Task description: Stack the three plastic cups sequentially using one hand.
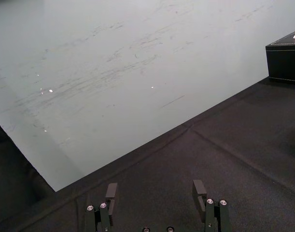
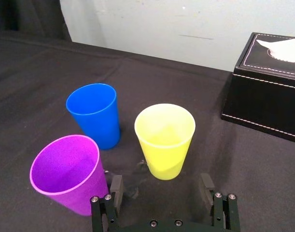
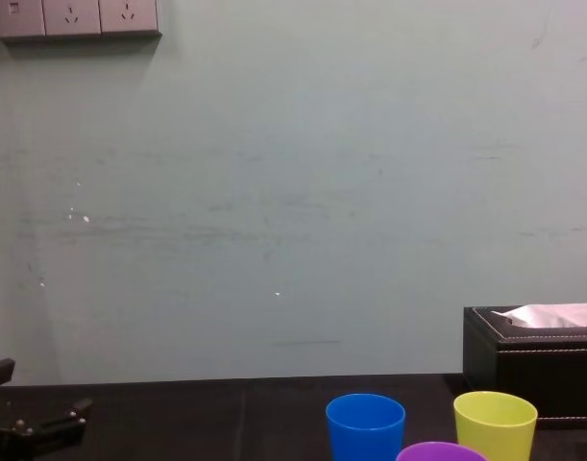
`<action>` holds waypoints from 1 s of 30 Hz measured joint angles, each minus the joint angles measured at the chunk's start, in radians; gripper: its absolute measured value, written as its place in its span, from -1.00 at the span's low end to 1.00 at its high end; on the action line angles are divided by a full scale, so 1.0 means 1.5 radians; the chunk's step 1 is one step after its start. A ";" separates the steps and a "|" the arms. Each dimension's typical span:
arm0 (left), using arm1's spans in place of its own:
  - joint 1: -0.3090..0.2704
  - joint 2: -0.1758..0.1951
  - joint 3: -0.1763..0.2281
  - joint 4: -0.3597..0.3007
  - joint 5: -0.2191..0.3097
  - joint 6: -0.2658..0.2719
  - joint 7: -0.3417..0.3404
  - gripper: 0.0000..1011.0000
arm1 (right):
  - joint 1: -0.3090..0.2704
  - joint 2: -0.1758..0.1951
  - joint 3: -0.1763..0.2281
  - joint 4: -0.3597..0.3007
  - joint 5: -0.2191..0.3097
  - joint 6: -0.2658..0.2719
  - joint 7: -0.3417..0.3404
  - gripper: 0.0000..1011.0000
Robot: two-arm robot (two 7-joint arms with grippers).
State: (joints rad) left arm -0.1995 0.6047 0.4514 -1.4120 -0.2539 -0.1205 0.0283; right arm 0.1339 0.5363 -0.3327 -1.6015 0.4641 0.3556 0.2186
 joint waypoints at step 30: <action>0.000 0.000 0.000 0.000 0.000 0.000 0.000 0.98 | 0.030 -0.078 0.011 0.099 -0.057 -0.078 0.036 0.98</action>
State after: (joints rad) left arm -0.1995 0.6047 0.4514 -1.4120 -0.2539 -0.1205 0.0283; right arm 0.1786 0.4191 -0.3163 -1.4523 0.3786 0.2381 0.2733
